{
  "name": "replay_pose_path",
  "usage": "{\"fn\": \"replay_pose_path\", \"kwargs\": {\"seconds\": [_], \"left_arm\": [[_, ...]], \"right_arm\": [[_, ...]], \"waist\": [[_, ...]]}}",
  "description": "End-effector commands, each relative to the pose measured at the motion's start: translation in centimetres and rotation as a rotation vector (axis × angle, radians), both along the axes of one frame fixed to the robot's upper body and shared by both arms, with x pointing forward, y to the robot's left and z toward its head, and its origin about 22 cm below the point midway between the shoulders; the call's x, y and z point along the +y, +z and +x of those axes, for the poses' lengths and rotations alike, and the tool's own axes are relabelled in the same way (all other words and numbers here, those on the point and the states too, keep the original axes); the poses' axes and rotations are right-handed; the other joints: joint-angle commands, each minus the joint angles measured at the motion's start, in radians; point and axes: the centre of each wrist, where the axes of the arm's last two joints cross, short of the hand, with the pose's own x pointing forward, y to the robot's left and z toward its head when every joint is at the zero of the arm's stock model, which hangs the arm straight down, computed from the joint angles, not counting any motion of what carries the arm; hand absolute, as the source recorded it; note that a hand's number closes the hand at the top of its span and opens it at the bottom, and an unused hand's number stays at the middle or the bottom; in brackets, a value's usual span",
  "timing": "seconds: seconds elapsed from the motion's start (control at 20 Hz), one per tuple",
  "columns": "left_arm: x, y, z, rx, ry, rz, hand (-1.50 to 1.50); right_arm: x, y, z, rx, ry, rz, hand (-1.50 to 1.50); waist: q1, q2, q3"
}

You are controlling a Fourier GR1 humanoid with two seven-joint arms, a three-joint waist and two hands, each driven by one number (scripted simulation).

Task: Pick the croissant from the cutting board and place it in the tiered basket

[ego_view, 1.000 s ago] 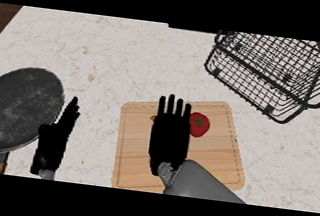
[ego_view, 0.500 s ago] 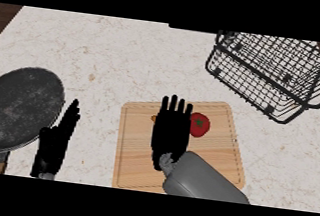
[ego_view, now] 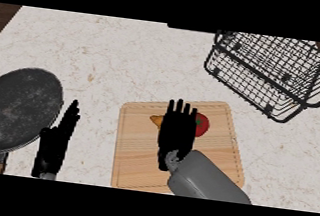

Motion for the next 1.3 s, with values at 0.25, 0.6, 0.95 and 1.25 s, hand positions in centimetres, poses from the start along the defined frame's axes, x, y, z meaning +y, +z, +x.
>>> {"fn": "replay_pose_path", "kwargs": {"seconds": [0.25,0.6,0.95,1.25], "left_arm": [[0.8,-1.5,-0.2,0.021,0.012,-0.019,0.0],[0.2,1.2,0.7,0.0,-0.005,0.0,0.0],[-0.1,-0.2,-0.3,-0.011,-0.002,0.0,0.0],[1.6,-0.2,-1.1,0.018,0.071,0.004,0.0]], "right_arm": [[-0.1,-1.8,0.3,0.024,-0.091,-0.047,1.5],[-0.2,-4.1,0.8,0.003,-0.011,-0.016,1.5],[0.3,-3.6,1.7,-0.164,0.102,-0.13,1.5],[-16.7,-2.2,4.0,-0.171,-0.206,0.044,1.5]], "waist": [[-0.003,0.0,0.0],[0.006,0.002,0.0],[0.006,0.001,0.0],[-0.08,-0.012,0.002]]}}
